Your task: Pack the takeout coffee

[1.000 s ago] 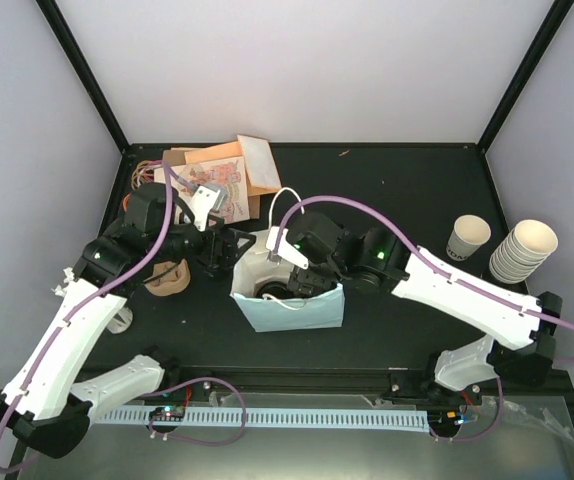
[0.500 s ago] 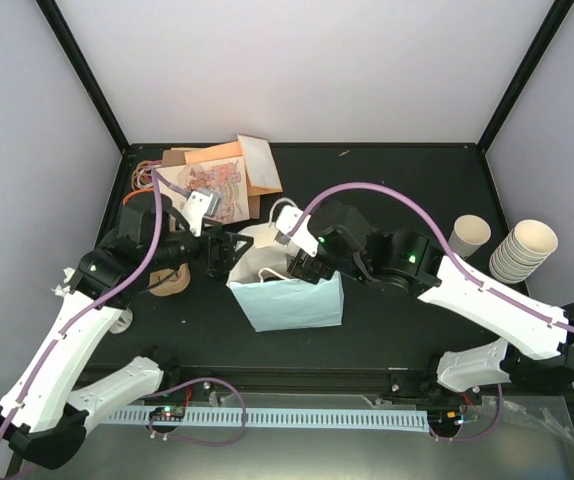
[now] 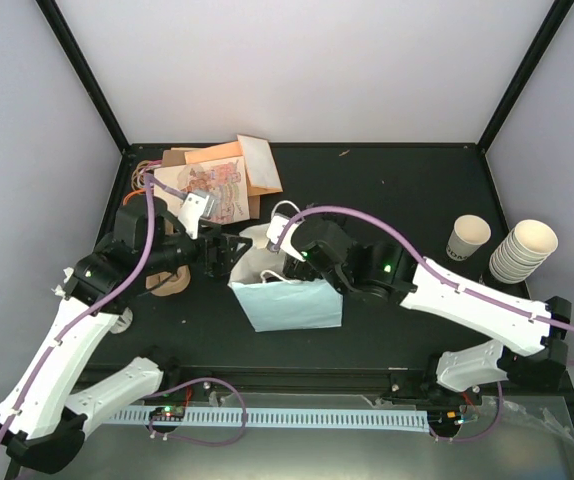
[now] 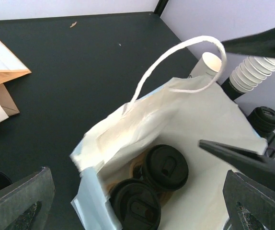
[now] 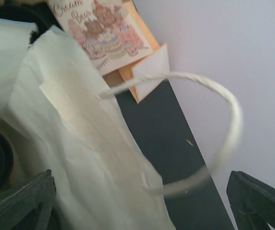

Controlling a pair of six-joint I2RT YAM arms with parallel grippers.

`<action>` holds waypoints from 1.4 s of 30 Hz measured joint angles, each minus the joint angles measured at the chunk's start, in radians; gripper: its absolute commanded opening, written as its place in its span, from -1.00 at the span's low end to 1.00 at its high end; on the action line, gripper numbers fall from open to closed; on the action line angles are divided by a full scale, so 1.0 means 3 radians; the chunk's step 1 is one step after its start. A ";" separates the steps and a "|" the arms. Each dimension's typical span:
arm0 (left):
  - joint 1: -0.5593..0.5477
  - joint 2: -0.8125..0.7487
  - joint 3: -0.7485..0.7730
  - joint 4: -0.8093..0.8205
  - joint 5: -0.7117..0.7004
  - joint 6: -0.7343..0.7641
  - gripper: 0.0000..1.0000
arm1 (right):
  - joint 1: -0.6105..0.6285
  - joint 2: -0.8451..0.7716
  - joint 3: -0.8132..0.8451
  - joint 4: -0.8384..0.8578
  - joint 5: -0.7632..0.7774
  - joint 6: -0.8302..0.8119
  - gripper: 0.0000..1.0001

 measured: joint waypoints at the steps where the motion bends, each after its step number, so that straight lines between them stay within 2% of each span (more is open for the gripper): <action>1: 0.0000 -0.0017 0.0000 0.0003 0.0011 -0.0006 0.98 | 0.0000 -0.0003 -0.0078 0.0031 0.0039 -0.0045 1.00; 9: 0.0000 -0.0062 0.0000 0.0006 0.0099 -0.0064 0.98 | 0.0008 -0.0126 -0.0444 0.0351 0.0305 -0.0409 1.00; 26: -0.0023 -0.0055 -0.0158 0.0001 0.0120 -0.0183 0.97 | 0.0111 -0.0446 -0.0309 0.0562 0.0601 -0.0730 1.00; 32: -0.0034 -0.0053 -0.0175 0.0001 0.0117 -0.0206 0.97 | 0.0109 -0.0646 -0.0734 0.1078 0.0945 -0.1233 1.00; 37: -0.0051 -0.0053 -0.0175 0.0003 0.0118 -0.0209 0.97 | 0.0108 -0.0909 -0.1172 0.1475 0.0973 -0.1703 1.00; 42: -0.0066 -0.0064 -0.0175 0.0004 0.0118 -0.0209 0.97 | 0.0106 -0.1033 -0.1308 0.1751 0.0996 -0.1949 1.00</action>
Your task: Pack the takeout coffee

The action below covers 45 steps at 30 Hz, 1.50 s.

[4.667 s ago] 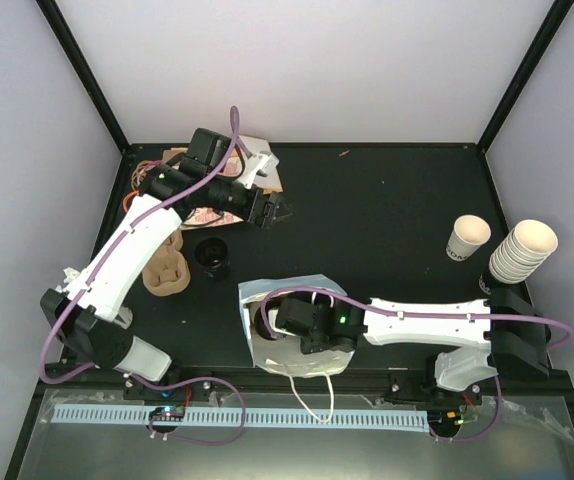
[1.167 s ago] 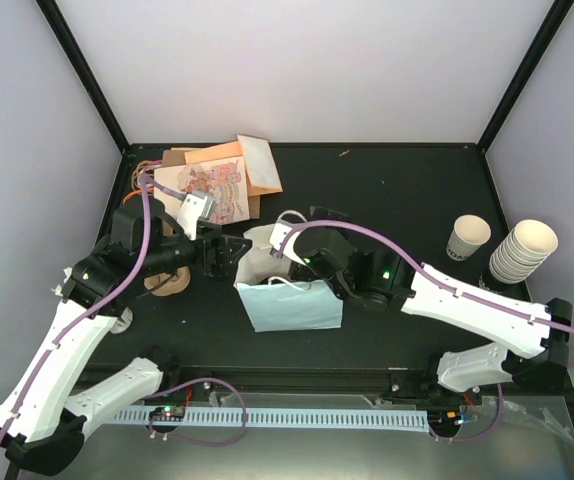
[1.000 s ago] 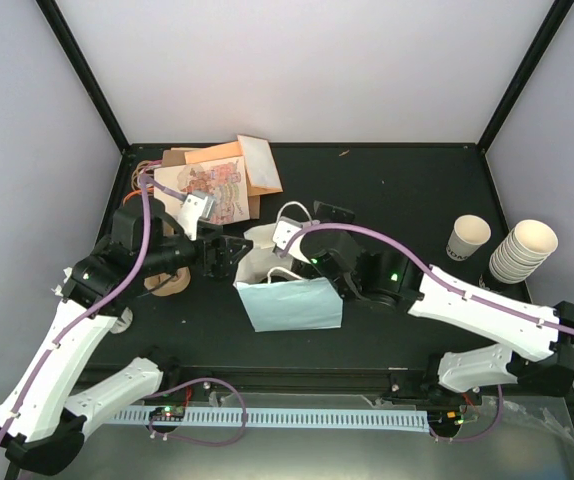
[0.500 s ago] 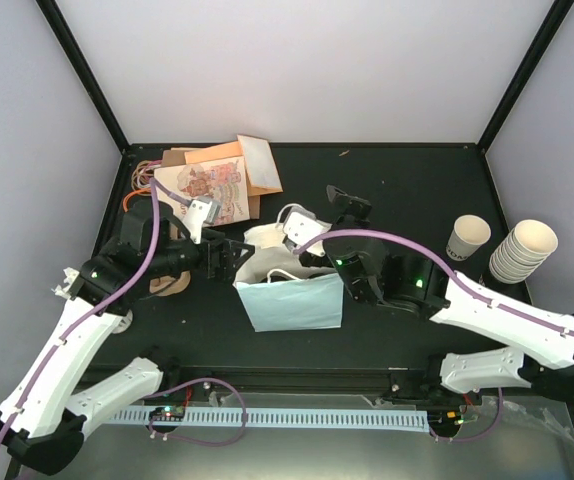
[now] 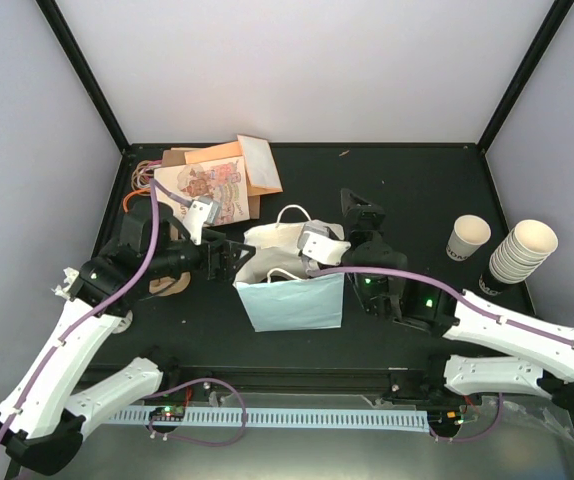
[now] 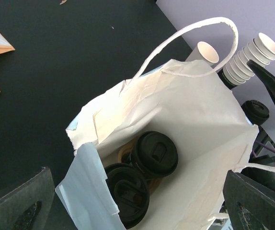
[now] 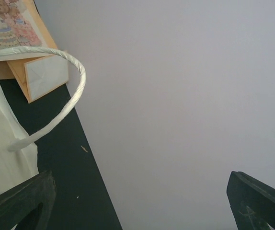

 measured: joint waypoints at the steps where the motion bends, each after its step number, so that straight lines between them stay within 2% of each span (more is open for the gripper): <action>1: -0.0001 -0.0005 0.0000 0.0000 0.0001 0.0000 0.97 | 0.0000 -0.0001 -0.0031 0.0084 0.0013 -0.0055 1.00; 7: -0.0003 -0.0074 -0.0019 0.0017 0.0004 0.0000 0.97 | 0.0000 -0.0072 -0.0298 0.0385 -0.0003 -0.0301 1.00; 11: -0.0003 -0.0107 -0.0079 0.0072 0.0015 -0.0001 0.97 | 0.0000 -0.0224 -0.0373 0.0366 -0.0088 -0.0256 1.00; 17: -0.0003 -0.0137 -0.0195 0.0066 0.0014 -0.0003 0.98 | 0.0000 -0.0234 0.0120 -0.0219 -0.0384 0.0367 1.00; 24: -0.0003 -0.0231 -0.0202 0.0045 -0.0001 -0.0005 0.97 | -0.0015 -0.0228 0.0875 -0.1072 -0.1017 0.1331 1.00; 28: -0.0003 -0.0290 -0.0203 0.0037 -0.0010 -0.0033 0.97 | -0.0158 -0.0117 0.1217 -0.1436 -0.1316 0.1802 1.00; 35: -0.0003 -0.0381 -0.0238 0.0011 -0.0013 -0.0100 0.97 | -0.0449 0.0098 0.1411 -0.1859 -0.1790 0.2397 1.00; 42: -0.0008 -0.0404 -0.0354 0.0004 -0.0013 -0.0167 0.97 | -0.0595 0.0422 0.1696 -0.2162 -0.2197 0.2701 0.83; 45: -0.0024 -0.0404 -0.0387 0.0000 -0.0014 -0.0182 0.97 | -0.0628 0.0543 0.1703 -0.2233 -0.2310 0.2743 0.65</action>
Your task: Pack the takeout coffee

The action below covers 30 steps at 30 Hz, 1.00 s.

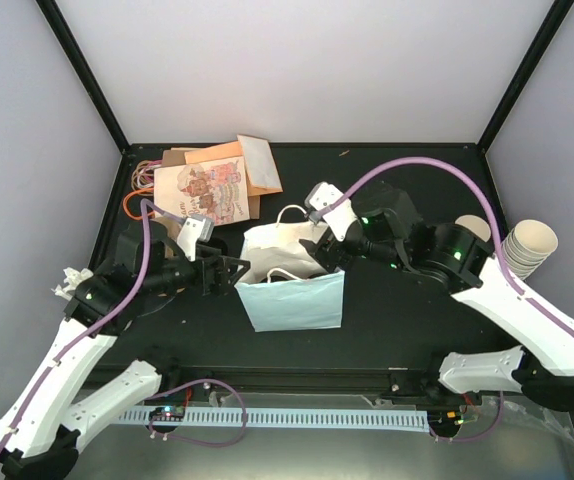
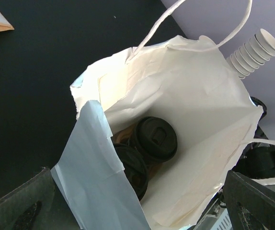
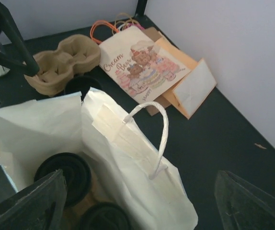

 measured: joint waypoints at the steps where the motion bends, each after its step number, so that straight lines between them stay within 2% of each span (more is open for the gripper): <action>1: -0.0001 0.0000 -0.0005 -0.0001 0.0000 -0.0003 0.98 | -0.0022 0.0042 0.0001 -0.0018 -0.0028 0.0015 0.57; 9: -0.0014 0.0018 -0.0006 -0.0001 -0.0024 -0.0014 0.97 | -0.0337 0.0488 0.0186 -0.0037 -0.0106 0.0177 0.08; 19: -0.0020 0.0023 -0.0006 -0.0001 -0.0076 -0.0014 0.97 | -0.0380 0.0788 0.0296 0.0038 -0.0169 0.0192 -0.41; 25: -0.0020 0.0023 -0.0006 -0.0001 -0.0104 -0.0014 0.97 | -0.0477 0.0895 0.0402 0.0083 -0.0268 0.0203 -0.87; 27: -0.0020 0.0023 -0.0006 -0.0001 -0.0121 -0.0013 0.97 | -0.0528 0.0922 0.0426 0.0095 -0.0290 0.0195 -0.96; 30: -0.0020 0.0023 -0.0005 -0.0003 -0.0151 -0.0013 0.98 | -0.0594 0.0950 0.0464 0.0106 -0.0328 0.0216 -0.97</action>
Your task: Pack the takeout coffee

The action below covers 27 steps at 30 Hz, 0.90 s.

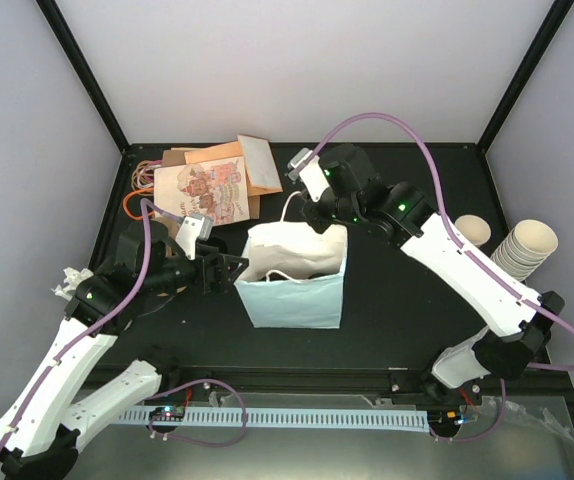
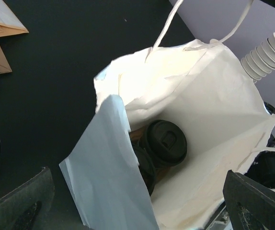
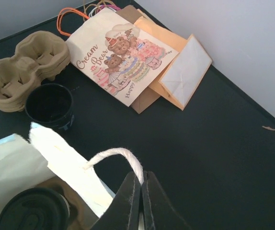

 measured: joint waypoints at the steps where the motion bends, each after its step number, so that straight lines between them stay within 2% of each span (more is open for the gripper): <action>1: 0.0000 0.0000 0.0001 0.0000 -0.0006 0.0000 0.98 | -0.0017 0.0005 0.0008 0.0005 -0.0006 -0.0001 -0.97; 27: 0.0000 0.0058 0.0065 -0.0102 -0.0287 0.0001 0.98 | -0.0956 0.0154 0.0161 0.0102 -0.0032 0.0094 -0.97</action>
